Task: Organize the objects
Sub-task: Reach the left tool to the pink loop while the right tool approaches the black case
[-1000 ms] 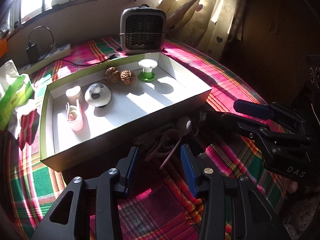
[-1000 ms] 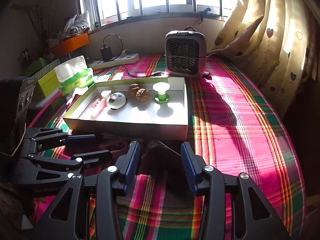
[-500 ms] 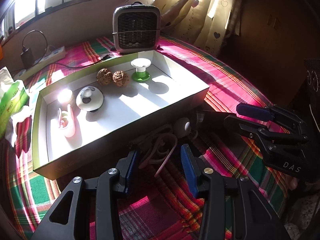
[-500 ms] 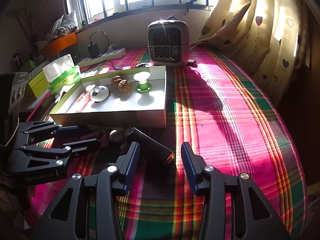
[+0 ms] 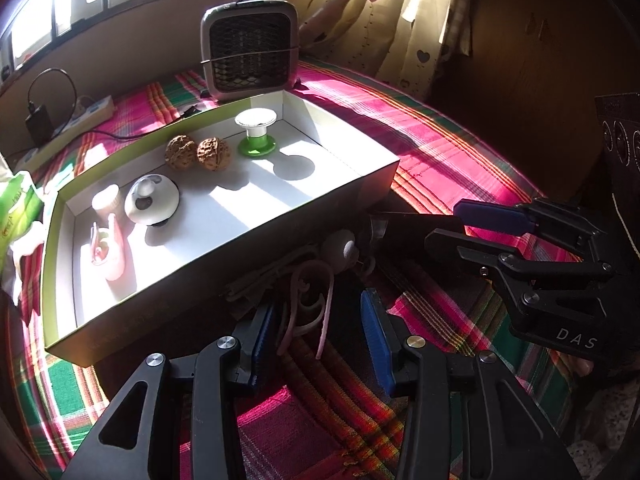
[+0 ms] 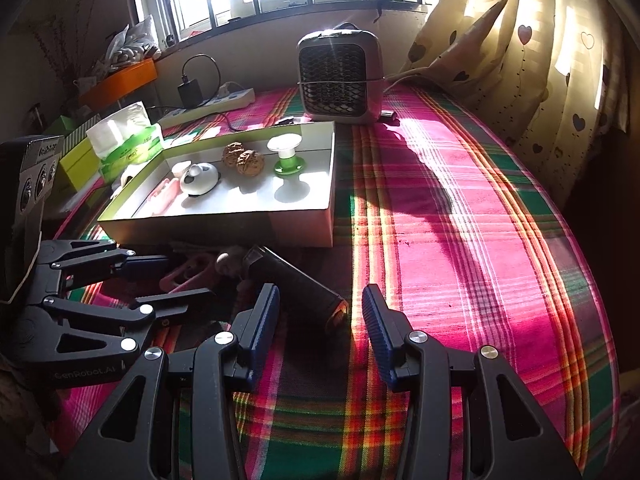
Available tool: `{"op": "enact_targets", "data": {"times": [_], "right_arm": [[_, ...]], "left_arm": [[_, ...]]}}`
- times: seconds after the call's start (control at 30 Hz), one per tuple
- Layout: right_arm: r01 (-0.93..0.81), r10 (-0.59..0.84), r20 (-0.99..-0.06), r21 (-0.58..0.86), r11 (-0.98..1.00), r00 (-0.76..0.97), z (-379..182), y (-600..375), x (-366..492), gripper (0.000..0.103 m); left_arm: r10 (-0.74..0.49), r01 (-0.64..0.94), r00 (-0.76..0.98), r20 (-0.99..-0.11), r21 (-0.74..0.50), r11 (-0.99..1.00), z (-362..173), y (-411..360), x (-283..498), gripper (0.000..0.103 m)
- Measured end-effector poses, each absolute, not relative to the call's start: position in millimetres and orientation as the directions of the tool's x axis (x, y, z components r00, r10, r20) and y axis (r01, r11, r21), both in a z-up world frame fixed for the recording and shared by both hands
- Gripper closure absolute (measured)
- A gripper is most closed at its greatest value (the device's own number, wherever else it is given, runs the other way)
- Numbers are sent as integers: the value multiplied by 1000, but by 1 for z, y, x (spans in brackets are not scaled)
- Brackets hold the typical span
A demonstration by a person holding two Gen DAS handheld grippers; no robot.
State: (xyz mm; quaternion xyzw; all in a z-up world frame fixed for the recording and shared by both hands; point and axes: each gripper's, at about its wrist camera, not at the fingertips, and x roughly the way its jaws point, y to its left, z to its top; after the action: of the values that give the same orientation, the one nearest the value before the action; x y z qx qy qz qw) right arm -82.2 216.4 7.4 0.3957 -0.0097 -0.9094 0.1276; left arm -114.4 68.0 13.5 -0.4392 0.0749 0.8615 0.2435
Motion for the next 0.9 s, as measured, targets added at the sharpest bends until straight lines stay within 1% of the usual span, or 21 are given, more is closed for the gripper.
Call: {"op": "enact_targets", "data": {"times": [0.2, 0.7, 0.9], "right_arm": [[250, -259, -724, 124, -960, -639, 7, 218, -87, 58], [339, -275, -764, 78, -937, -584, 3, 203, -96, 58], [383, -256, -787, 27, -923, -562, 0, 193, -102, 58]], "left_arm": [[344, -455, -505, -792, -94, -885, 13, 61, -116, 82], [364, -436, -489, -792, -139, -889, 14, 48, -108, 82], [363, -415, -489, -793, -155, -897, 14, 38, -103, 82]]}}
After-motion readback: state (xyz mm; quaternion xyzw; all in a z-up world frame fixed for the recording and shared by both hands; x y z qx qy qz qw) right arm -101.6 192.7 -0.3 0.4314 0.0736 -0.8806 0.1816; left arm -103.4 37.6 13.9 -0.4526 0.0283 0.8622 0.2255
